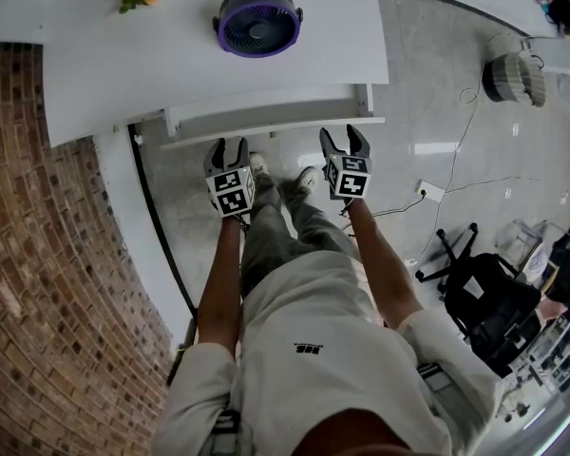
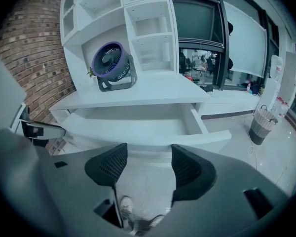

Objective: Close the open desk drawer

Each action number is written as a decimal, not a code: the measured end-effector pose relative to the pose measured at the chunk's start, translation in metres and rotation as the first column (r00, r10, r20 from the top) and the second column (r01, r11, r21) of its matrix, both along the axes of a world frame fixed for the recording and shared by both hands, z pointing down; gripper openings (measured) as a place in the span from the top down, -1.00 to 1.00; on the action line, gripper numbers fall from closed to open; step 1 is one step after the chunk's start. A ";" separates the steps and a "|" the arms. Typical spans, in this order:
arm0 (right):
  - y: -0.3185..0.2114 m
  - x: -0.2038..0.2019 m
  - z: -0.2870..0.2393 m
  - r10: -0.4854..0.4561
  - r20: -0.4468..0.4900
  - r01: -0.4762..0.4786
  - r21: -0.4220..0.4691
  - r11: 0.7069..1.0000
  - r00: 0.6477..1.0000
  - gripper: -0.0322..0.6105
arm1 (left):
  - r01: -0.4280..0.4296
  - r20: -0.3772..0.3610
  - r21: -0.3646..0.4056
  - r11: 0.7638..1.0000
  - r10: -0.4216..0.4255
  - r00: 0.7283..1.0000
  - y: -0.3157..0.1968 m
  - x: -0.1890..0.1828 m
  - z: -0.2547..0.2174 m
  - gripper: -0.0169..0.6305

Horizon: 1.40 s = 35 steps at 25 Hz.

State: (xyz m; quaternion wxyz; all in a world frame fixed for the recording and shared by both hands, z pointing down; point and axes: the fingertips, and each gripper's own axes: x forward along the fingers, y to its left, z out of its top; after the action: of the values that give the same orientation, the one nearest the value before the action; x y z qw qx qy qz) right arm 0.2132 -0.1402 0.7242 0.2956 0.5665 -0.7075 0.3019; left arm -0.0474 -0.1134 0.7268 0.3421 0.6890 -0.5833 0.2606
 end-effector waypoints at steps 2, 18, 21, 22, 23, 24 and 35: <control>-0.003 0.000 0.000 0.001 0.000 -0.001 0.005 1.000 1.000 0.04 | 0.001 0.000 0.003 1.000 -0.001 1.000 -0.003 0.000 0.000 0.29; -0.029 -0.003 0.001 0.000 -0.006 0.000 0.023 1.000 1.000 0.04 | -0.001 0.003 0.020 1.000 0.001 1.000 -0.028 -0.003 0.000 0.29; -0.034 -0.005 -0.003 -0.002 -0.003 0.002 0.030 1.000 1.000 0.04 | -0.001 0.006 0.022 1.000 0.001 1.000 -0.032 -0.004 0.001 0.29; -0.035 -0.005 -0.003 -0.001 -0.003 0.002 0.030 1.000 1.000 0.04 | -0.001 0.006 0.024 1.000 0.001 1.000 -0.033 -0.004 0.001 0.29; -0.036 -0.004 -0.002 0.000 -0.004 0.000 0.029 1.000 1.000 0.04 | 0.000 0.006 0.024 1.000 0.000 1.000 -0.034 -0.004 0.000 0.29; -0.036 -0.004 -0.001 0.001 -0.005 -0.001 0.028 1.000 1.000 0.04 | 0.000 0.006 0.025 1.000 0.000 1.000 -0.036 -0.004 0.000 0.29; -0.051 -0.005 0.000 0.007 -0.005 -0.006 0.036 0.999 1.000 0.04 | 0.002 0.002 0.032 0.999 -0.003 1.000 -0.050 -0.005 0.001 0.29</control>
State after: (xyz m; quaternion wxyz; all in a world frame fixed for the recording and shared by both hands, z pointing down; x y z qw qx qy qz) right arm 0.2081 -0.1908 0.7244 0.2863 0.5749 -0.7101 0.2886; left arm -0.0524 -0.1632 0.7276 0.3308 0.6935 -0.5886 0.2513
